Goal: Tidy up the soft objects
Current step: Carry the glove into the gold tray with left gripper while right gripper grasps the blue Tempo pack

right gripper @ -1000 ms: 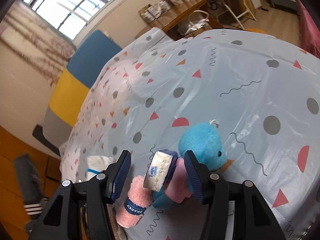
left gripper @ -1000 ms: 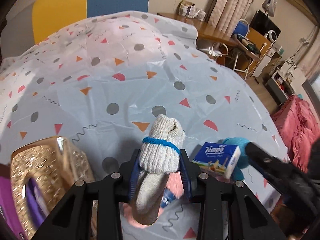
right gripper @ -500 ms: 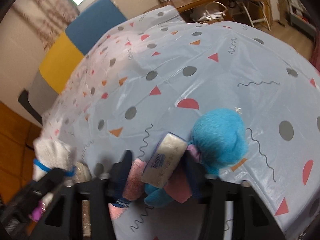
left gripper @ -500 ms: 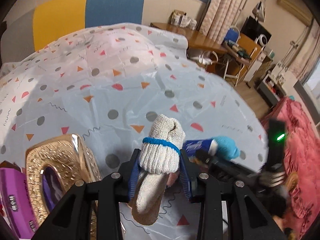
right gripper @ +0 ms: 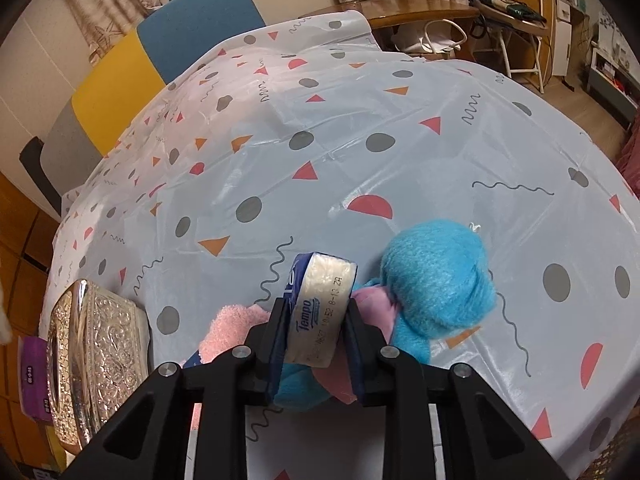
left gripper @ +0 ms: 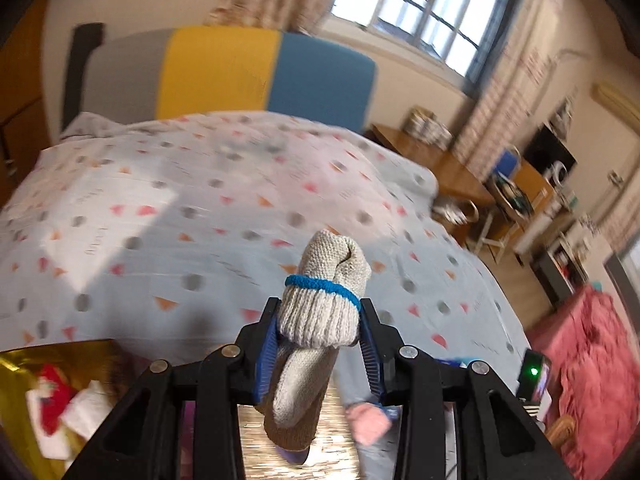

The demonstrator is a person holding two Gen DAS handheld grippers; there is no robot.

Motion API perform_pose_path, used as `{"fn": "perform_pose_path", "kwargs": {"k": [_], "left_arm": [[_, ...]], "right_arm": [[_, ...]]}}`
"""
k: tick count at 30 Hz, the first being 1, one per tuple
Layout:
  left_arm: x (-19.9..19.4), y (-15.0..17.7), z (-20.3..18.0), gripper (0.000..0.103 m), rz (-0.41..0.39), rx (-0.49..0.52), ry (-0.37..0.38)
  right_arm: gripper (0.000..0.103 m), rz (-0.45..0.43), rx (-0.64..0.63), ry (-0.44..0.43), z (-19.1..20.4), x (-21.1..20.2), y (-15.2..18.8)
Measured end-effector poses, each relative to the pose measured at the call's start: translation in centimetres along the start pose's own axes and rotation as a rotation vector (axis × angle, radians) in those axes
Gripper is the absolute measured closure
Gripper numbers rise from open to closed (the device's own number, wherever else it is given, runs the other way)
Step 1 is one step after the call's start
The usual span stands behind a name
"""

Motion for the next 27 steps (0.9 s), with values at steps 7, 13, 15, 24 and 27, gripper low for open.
{"fn": "perform_pose_path", "kwargs": {"k": [7, 13, 15, 24, 27], "left_arm": [[-4.5, 2.0, 10.4, 0.064, -0.061, -0.112, -0.097], [-7.0, 8.7, 20.0, 0.064, -0.038, -0.234, -0.190], [-7.6, 11.2, 22.6, 0.064, -0.032, -0.276, -0.213], [-8.9, 21.2, 31.7, 0.063, 0.004, -0.475, -0.304], [-8.4, 23.6, 33.1, 0.063, 0.030, -0.514, -0.330]], "right_arm": [[0.077, -0.006, -0.034, 0.026, 0.3, 0.0, 0.0], [0.077, -0.007, -0.056, 0.045, 0.6, -0.1, 0.1], [0.077, -0.008, -0.068, 0.055, 0.7, 0.0, 0.2], [0.077, -0.023, -0.133, 0.109, 1.3, 0.0, 0.3], [0.077, -0.028, -0.147, 0.123, 1.5, 0.1, 0.3]]}}
Point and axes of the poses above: each gripper's, at about its wrist camera, not at the fingertips, and x roughly the way its jaws point, z to its left, y to its underside, the point moved 9 cm from there along x, roughly the way its jaws point, and after that the axes turned 9 degrees about z, right-handed, at the moved point
